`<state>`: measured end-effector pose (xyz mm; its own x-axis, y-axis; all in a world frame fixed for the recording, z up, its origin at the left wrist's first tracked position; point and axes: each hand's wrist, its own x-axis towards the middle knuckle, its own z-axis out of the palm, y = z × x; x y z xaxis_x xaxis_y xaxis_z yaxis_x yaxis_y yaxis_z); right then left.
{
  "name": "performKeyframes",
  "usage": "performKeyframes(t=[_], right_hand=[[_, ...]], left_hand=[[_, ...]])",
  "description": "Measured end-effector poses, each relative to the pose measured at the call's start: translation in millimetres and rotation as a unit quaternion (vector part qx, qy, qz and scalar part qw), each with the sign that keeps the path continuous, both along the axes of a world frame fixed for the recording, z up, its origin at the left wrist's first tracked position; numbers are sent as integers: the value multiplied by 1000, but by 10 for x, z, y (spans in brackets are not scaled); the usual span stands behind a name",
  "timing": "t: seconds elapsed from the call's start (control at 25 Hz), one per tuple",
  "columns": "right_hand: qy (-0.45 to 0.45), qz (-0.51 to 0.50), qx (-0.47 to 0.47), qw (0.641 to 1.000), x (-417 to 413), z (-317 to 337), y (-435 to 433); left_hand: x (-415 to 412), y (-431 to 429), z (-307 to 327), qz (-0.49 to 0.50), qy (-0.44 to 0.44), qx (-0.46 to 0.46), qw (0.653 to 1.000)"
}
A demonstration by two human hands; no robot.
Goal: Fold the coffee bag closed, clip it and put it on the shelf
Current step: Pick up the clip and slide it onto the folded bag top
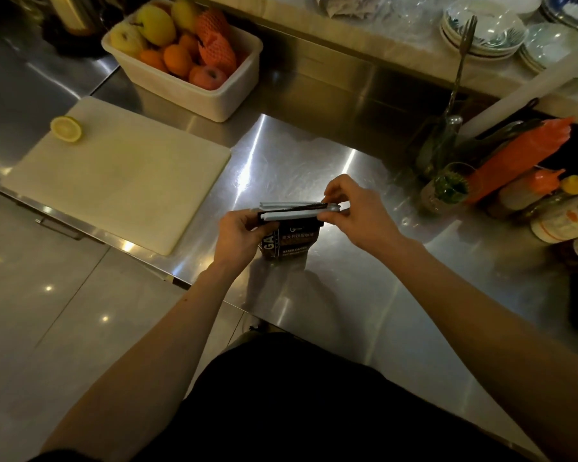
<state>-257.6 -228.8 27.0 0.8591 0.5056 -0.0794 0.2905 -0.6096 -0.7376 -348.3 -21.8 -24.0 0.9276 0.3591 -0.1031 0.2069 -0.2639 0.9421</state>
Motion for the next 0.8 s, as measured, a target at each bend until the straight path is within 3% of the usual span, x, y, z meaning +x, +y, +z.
performKeyframes(t=[0.16, 0.52, 0.8], right_hand=[[26, 17, 12, 999, -7, 0, 102], [14, -11, 23, 1000, -25, -81, 205], [-5, -22, 13, 1000, -25, -96, 212]], left_hand=[[27, 19, -58, 11, 23, 7, 1000], [45, -28, -179, 19, 5, -164, 986], [-13, -29, -51, -7, -10, -180, 984]])
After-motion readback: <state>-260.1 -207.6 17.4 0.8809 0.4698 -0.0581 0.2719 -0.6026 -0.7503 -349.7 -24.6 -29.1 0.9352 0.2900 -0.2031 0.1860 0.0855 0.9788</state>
